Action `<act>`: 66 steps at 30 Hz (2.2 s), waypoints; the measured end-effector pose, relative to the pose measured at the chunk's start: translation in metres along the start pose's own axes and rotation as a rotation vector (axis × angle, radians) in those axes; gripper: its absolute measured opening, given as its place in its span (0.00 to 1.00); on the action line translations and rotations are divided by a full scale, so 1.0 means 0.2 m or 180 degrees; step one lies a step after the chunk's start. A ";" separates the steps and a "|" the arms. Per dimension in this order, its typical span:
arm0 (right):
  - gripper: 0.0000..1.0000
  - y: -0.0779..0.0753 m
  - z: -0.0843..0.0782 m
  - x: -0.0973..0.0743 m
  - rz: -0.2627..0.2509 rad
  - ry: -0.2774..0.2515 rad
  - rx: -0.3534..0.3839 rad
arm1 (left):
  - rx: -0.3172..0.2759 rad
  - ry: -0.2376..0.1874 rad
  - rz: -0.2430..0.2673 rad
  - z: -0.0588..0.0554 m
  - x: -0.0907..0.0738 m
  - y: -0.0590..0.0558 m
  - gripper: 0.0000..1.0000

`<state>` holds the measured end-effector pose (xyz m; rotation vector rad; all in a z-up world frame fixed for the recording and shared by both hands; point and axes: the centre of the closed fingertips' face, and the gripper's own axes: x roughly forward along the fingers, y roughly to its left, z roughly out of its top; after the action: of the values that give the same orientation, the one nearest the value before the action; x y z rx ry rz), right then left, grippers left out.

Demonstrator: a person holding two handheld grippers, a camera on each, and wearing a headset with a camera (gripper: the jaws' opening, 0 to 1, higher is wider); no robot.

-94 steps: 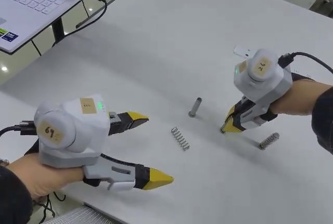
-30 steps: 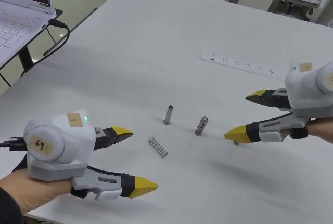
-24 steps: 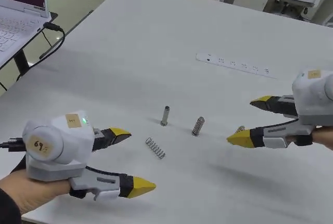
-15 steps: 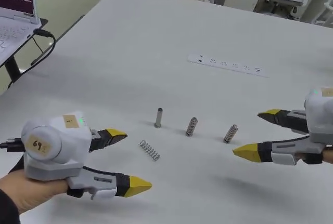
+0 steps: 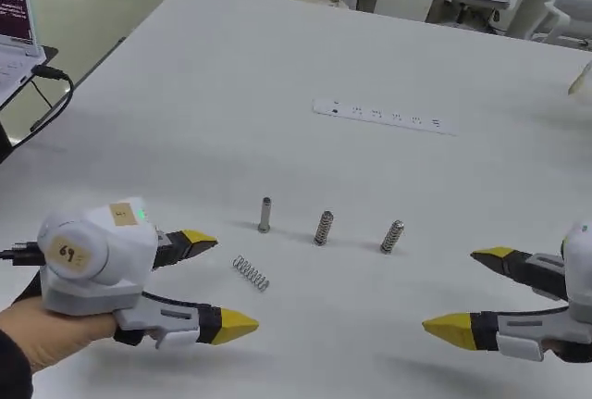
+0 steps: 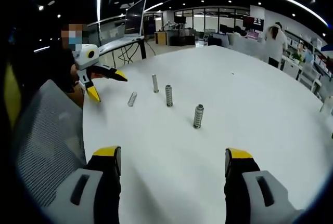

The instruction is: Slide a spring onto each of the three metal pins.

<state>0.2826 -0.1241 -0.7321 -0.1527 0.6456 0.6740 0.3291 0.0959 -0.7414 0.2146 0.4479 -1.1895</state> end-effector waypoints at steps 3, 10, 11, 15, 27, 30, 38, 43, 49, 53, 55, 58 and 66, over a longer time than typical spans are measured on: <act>0.82 0.01 -0.02 -0.02 -0.0028 -0.0014 0.0049 | 0.0020 0.0022 -0.0028 0.00 0.02 0.00 0.66; 0.84 0.03 -0.06 -0.05 -0.0097 -0.0057 0.0168 | 0.0063 0.0049 -0.0089 0.00 0.06 0.04 0.65; 0.83 0.03 -0.06 -0.06 -0.0100 -0.0054 0.0180 | 0.0074 0.0055 -0.0106 -0.01 0.07 0.05 0.64; 0.83 0.04 -0.07 -0.07 -0.0132 -0.0034 0.0189 | 0.0221 0.0085 -0.0178 -0.01 0.11 0.05 0.59; 0.83 0.02 -0.08 -0.10 -0.0207 -0.0031 0.0224 | 0.0415 0.0214 -0.0327 -0.05 0.19 0.11 0.39; 0.83 0.02 -0.08 -0.10 -0.0208 -0.0017 0.0222 | 0.0424 0.0219 -0.0331 -0.05 0.19 0.11 0.36; 0.81 0.02 -0.06 -0.10 -0.0202 -0.0025 0.0212 | 0.0469 0.0274 -0.0369 -0.08 0.19 0.10 0.28; 0.81 0.02 -0.07 -0.10 -0.0195 -0.0024 0.0212 | 0.0460 0.0299 -0.0350 -0.09 0.18 0.10 0.24; 0.80 0.03 -0.07 -0.09 -0.0181 -0.0031 0.0210 | 0.0487 0.0347 -0.0328 -0.10 0.16 0.09 0.18; 0.80 0.04 -0.06 -0.09 -0.0168 -0.0029 0.0211 | 0.0500 0.0365 -0.0330 -0.11 0.15 0.09 0.13; 0.80 0.04 -0.06 -0.09 -0.0166 -0.0031 0.0210 | 0.0495 0.0376 -0.0325 -0.11 0.15 0.09 0.12; 0.79 0.05 -0.05 -0.09 -0.0161 -0.0029 0.0210 | 0.0479 0.0388 -0.0333 -0.11 0.14 0.08 0.12; 0.78 0.06 -0.04 -0.07 -0.0134 -0.0020 0.0209 | 0.0456 0.0373 -0.0314 -0.11 0.13 0.08 0.18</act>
<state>0.2622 -0.1261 -0.7296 -0.1031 0.6560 0.6120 0.3463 0.0885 -0.7731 0.3909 0.4802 -1.3117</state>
